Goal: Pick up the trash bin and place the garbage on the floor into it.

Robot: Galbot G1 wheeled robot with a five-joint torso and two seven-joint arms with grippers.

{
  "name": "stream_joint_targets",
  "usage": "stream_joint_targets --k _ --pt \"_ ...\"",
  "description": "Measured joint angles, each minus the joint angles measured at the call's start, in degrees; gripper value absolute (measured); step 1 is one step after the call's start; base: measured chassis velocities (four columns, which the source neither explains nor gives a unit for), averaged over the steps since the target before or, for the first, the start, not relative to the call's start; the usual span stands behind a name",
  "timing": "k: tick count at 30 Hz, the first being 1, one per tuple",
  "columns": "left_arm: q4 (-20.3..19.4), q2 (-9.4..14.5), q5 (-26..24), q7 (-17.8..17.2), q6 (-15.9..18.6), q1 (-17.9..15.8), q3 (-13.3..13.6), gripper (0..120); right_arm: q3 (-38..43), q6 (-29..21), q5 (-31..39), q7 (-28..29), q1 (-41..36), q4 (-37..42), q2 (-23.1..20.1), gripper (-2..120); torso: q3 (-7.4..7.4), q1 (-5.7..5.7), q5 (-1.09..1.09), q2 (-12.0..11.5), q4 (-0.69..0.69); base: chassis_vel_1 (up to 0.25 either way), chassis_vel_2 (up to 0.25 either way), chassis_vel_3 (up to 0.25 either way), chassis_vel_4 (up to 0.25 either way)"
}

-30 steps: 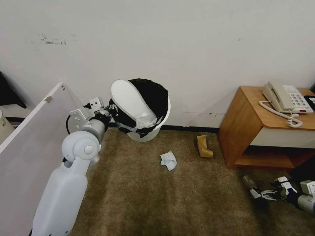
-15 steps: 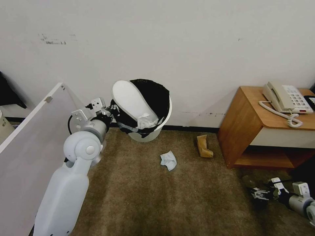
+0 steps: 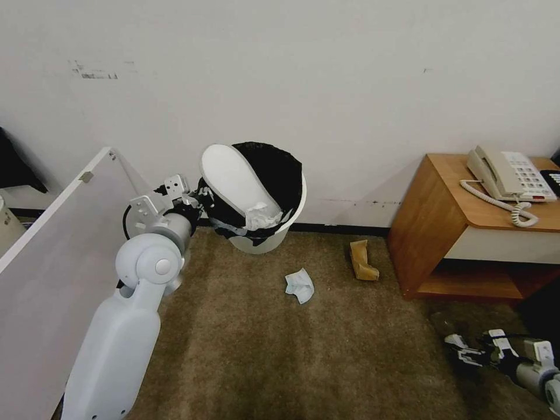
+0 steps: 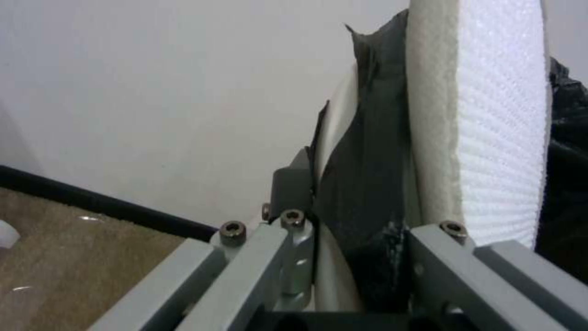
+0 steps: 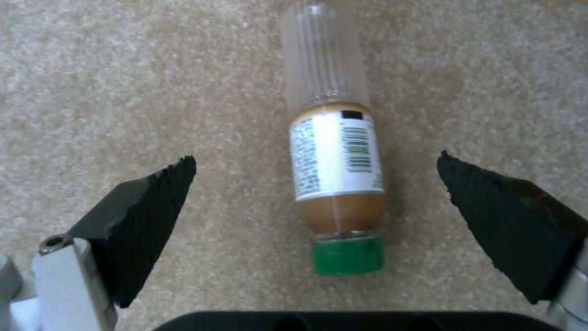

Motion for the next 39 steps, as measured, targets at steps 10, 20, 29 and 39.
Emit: stream_joint_targets --k 10,20,29,39 --pt "0.01 0.22 0.00 -0.01 -0.03 -0.21 0.96 4 0.45 2.71 -1.73 0.43 2.16 -4.14 1.83 100 0.00 0.00 0.00 0.00 0.00 0.000 0.000 0.000 0.000" --pt "0.21 0.26 -0.14 -0.01 -0.07 -0.70 1.72 4 0.57 3.39 -2.43 1.61 2.90 -4.85 2.64 100 0.00 0.00 0.00 0.00 0.00 0.000 0.000 0.000 0.000" --pt "0.09 0.19 -0.14 -0.02 -0.08 -0.59 2.03 4 0.68 4.81 -4.05 1.99 3.48 -6.04 3.02 100 0.00 0.00 0.00 0.00 0.00 0.000 0.000 0.000 0.000" --pt "-0.02 -0.10 -0.12 -0.08 -0.09 -0.61 2.17 4 0.53 5.24 -5.33 2.02 4.13 -6.14 3.13 85 0.00 0.00 0.00 0.00 0.00 0.000 0.000 0.000 0.000"
